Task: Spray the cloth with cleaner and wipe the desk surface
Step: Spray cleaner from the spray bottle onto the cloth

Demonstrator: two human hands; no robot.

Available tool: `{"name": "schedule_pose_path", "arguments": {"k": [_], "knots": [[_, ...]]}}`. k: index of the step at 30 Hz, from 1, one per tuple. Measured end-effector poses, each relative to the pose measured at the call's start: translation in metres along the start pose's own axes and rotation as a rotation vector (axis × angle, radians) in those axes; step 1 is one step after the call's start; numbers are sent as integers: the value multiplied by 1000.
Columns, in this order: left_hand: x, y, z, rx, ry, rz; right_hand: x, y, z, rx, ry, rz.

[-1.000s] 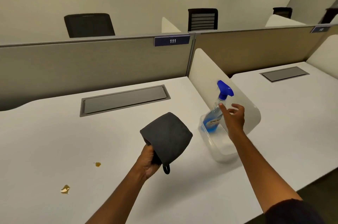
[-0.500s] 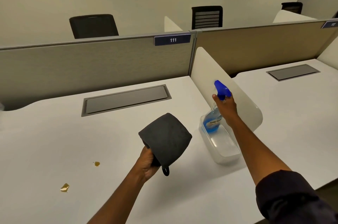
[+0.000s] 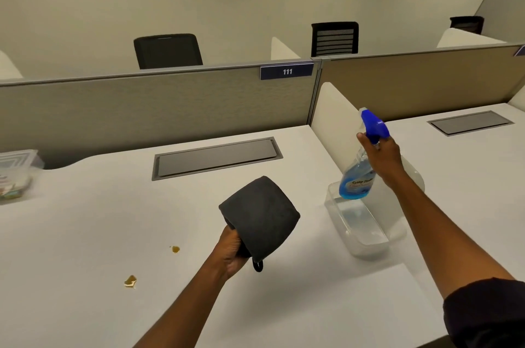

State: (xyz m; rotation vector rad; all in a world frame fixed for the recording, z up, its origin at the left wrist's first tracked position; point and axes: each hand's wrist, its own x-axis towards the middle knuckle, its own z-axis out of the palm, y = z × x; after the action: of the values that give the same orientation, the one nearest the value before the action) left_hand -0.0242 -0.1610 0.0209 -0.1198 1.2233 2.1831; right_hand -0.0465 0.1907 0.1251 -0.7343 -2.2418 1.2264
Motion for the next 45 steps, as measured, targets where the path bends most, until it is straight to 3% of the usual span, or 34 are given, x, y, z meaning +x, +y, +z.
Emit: {"name": "schedule_pose_path", "arguments": {"k": [9,16,22,30,45], "knots": [[-15,31,-27,75,41,60,-46,-85,10,57,-104,-263],[-24,57,-62,91,72,125,-121,-133,63,209,-361,-373],[-28,70,-95,39,120,175,-185,-133,118,300,-530,-283],[-40,73,-122,3,158,198,-252,-108,156,176,-652,-215],[-44,70,-123,-44,171,158,-284,-83,139,87,-641,-133]]}}
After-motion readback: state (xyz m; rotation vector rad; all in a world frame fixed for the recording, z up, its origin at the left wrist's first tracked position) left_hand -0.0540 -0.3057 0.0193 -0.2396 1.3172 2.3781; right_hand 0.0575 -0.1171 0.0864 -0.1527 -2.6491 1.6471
